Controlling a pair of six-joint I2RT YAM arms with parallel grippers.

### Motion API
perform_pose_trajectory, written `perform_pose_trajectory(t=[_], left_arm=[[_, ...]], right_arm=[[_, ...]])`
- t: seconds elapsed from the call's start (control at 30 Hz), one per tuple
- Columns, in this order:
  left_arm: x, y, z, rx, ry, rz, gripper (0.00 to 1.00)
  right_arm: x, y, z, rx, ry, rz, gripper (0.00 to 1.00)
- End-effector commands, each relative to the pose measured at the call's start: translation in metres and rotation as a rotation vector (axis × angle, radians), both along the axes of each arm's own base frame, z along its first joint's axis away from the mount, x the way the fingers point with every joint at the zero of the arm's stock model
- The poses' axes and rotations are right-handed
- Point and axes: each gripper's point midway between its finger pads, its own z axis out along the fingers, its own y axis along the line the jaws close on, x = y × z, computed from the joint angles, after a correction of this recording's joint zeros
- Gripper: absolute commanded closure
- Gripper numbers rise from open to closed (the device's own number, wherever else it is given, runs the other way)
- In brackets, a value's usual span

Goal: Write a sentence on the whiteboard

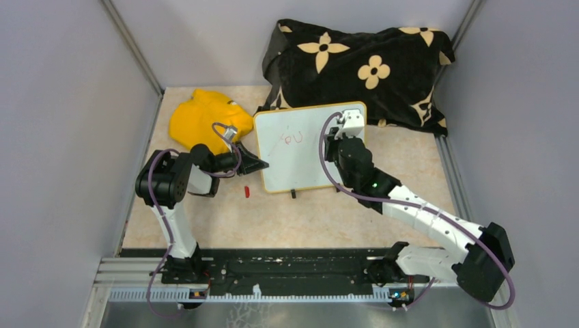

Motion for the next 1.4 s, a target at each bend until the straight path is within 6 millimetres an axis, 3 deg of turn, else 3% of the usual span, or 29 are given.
perform_pose_trajectory(t=[0.0,0.6,0.9,1.37], left_arm=[[-0.007,-0.006,0.003,0.007,-0.033,-0.039,1.00],[-0.006,-0.006,0.002,0.009,-0.031,-0.038,1.00],[-0.006,-0.006,0.002,0.009,-0.031,-0.038,1.00],[-0.006,-0.006,0.003,0.008,-0.034,-0.038,1.00]], right_arm=[[0.010,-0.001,0.016,0.012,-0.048,-0.025,1.00],[0.026,0.005,0.023,0.027,-0.085,-0.061,1.00],[0.032,0.013,0.018,0.017,-0.062,-0.050,1.00],[0.022,0.026,-0.012,-0.001,0.023,0.043,1.00]])
